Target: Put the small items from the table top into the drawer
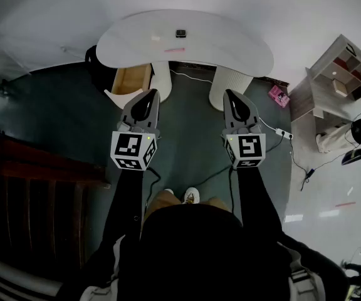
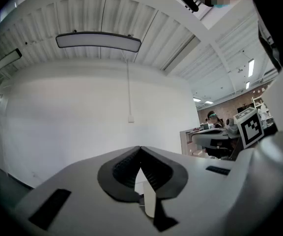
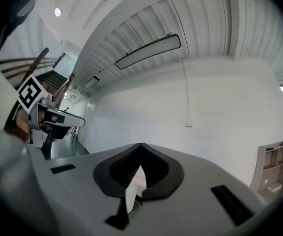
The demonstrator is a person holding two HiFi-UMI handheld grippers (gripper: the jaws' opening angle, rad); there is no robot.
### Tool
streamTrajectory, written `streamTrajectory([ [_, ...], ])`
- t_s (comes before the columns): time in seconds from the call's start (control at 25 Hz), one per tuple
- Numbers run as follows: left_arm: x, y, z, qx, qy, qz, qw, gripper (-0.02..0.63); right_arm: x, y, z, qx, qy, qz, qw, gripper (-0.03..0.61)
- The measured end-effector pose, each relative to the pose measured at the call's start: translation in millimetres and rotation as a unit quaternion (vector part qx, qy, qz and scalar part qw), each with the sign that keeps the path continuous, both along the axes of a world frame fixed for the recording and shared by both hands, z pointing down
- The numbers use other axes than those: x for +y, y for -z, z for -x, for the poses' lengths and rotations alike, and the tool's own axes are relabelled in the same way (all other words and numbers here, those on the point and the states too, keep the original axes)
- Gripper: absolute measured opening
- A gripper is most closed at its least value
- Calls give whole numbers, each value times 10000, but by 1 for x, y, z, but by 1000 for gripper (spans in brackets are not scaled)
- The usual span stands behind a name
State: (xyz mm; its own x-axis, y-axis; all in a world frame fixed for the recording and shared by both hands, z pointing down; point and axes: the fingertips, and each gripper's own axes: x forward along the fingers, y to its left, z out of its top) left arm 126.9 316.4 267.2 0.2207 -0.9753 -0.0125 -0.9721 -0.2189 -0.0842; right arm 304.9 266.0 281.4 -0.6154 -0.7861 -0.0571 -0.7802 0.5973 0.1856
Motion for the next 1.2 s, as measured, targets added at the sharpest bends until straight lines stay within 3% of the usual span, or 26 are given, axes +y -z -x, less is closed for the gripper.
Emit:
streamTrajectory([
  [0.72, -7, -6, 11, -215, 108, 144, 9996, 15, -17, -2, 11, -368, 204, 95, 9991, 25],
  [1.2, -99, -4, 57, -236, 77, 6, 9997, 15, -98, 6, 56, -334, 308, -110, 9989, 25],
])
